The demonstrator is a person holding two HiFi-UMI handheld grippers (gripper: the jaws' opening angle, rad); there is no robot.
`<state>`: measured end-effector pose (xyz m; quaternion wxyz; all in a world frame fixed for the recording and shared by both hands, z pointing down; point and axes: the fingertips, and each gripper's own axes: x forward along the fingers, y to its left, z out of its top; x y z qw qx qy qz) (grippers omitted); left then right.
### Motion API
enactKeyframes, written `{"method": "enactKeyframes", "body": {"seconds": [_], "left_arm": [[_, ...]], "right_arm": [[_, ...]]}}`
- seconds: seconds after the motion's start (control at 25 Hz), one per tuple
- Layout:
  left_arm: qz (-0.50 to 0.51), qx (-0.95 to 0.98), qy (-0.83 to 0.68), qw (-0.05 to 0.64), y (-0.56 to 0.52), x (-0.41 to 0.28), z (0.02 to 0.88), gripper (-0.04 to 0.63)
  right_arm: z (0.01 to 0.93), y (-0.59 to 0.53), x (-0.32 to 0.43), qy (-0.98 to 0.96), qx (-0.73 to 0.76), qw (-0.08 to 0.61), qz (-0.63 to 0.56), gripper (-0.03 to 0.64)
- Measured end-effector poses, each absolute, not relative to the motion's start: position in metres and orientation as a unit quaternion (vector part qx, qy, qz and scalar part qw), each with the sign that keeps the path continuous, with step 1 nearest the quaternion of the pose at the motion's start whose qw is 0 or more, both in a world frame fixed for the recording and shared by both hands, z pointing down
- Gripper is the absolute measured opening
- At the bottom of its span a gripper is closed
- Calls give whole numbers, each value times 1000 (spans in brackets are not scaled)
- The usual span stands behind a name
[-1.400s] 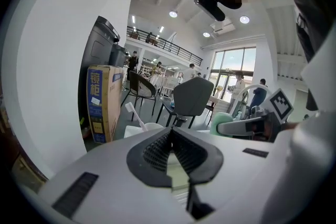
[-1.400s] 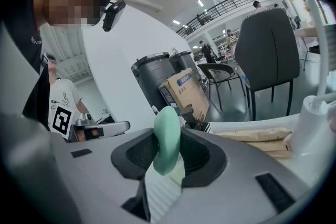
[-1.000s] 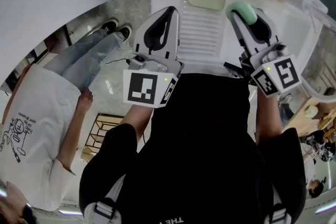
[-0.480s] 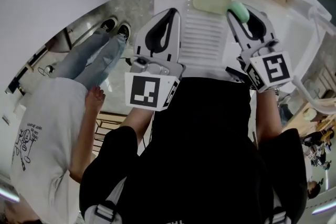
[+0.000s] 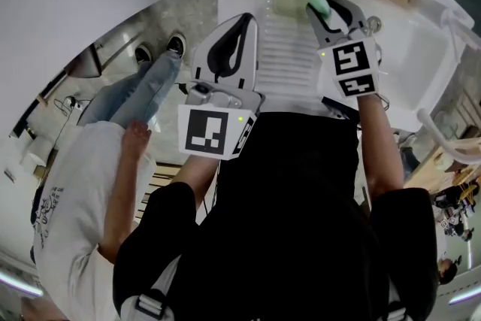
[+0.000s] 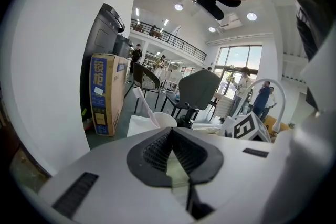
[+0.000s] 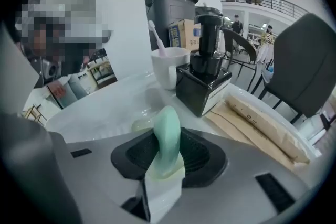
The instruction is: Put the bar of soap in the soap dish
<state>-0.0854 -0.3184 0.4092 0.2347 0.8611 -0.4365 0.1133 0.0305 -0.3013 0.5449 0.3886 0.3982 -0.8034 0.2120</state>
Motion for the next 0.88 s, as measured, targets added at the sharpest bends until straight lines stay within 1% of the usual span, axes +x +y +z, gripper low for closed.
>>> {"method": "enactKeyframes", "body": {"seconds": [0.2, 0.48, 0.6, 0.72, 0.88], "left_arm": [[110, 863, -434, 235, -315, -83, 406, 3], [110, 864, -433, 230, -313, -82, 404, 4], [109, 865, -434, 227, -312, -82, 401, 3], [109, 866, -435, 224, -311, -80, 398, 3], [104, 863, -440, 224, -309, -80, 395, 3]], "right_arm": [[568, -307, 23, -791, 374, 450, 178, 127], [581, -308, 15, -759, 325, 562, 57, 129], [588, -306, 22, -736, 316, 597, 30, 129], [595, -301, 21, -734, 300, 609, 25, 129], [596, -300, 17, -748, 306, 586, 57, 135]]}}
